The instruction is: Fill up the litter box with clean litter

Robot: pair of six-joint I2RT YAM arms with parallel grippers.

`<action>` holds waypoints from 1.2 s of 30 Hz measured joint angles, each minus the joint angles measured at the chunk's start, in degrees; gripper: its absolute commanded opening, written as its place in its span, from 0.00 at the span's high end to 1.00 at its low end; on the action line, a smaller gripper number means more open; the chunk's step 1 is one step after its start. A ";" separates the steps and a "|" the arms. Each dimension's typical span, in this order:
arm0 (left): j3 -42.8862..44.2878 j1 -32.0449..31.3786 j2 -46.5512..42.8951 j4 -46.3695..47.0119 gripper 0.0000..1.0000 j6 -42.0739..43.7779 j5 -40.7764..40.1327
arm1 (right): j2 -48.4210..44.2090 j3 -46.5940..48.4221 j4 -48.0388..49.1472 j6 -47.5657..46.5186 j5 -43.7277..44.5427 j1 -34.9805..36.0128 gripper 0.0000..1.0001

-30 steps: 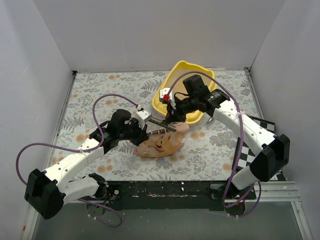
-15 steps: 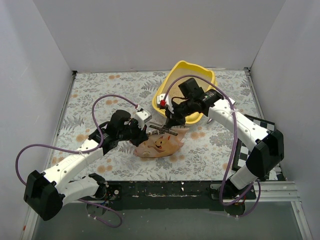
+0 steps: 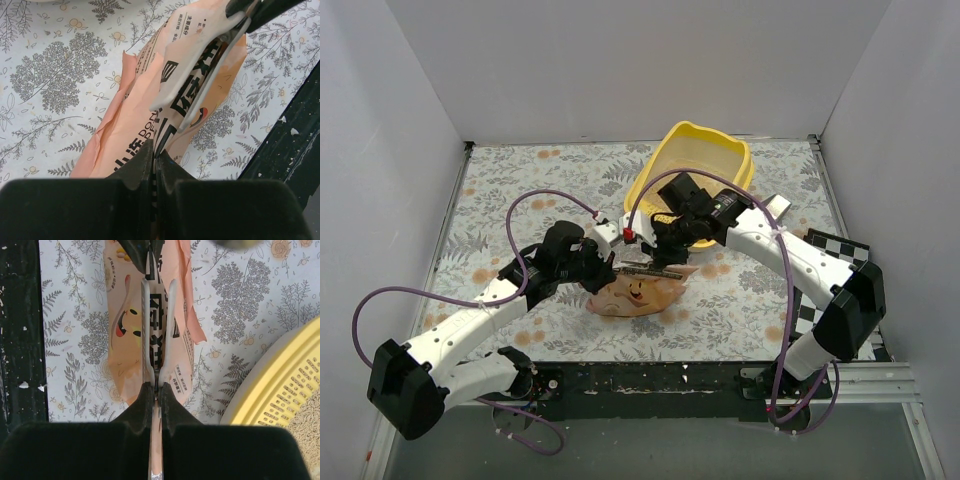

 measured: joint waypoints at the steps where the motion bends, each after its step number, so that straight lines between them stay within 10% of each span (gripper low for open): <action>1: 0.07 -0.02 0.00 -0.20 1.00 0.07 -0.24 | -0.02 0.00 -0.13 0.09 1.05 0.63 0.99; 17: 0.20 -0.09 0.00 -2.05 1.00 -0.85 -3.63 | -0.90 -3.58 5.55 5.42 6.71 3.56 0.99; 26: 0.20 0.24 0.00 -2.27 1.00 -1.75 -4.52 | -0.55 -3.74 6.99 7.37 7.41 3.93 0.78; 36: 0.20 -0.24 0.07 -2.27 0.98 -0.02 -5.27 | -5.20 -9.68 10.34 8.17 8.92 4.76 0.17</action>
